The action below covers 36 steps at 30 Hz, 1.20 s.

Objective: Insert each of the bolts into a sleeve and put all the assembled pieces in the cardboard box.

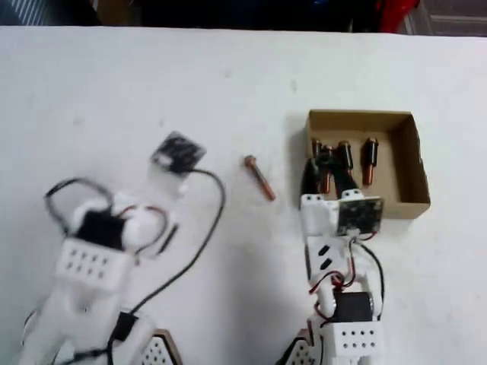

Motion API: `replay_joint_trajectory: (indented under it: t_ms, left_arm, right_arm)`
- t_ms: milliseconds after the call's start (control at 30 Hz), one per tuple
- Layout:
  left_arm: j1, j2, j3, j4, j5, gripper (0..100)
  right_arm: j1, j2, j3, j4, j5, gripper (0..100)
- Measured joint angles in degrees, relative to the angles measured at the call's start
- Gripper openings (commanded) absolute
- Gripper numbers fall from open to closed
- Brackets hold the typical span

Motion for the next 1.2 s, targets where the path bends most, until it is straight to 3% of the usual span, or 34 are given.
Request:
replay_joint_trajectory:
  t_ms: [233, 500, 667, 833, 1200]
  left_arm:
    - [8.1, 21.2, -13.4, -4.7, 14.2, 2]
    - [13.2, 44.1, -29.9, -8.2, 36.2, 3]
    - [13.3, 56.6, -40.3, -8.4, 43.1, 13]
    - [13.3, 68.6, -50.5, -8.4, 54.4, 27]
    - [13.3, 85.2, -68.7, -8.4, 62.2, 30]
  right_arm:
    - [2.5, 0.0, 0.0, 0.0, -1.9, 1.7]
    - [2.5, 0.0, 0.0, 0.8, -2.2, 1.7]
    - [2.5, 0.0, 0.0, 1.4, -2.2, 1.7]
    - [2.5, 0.0, 0.0, 2.7, -2.2, 1.7]
    - [2.5, 0.0, 0.0, 2.8, -2.2, 1.7]
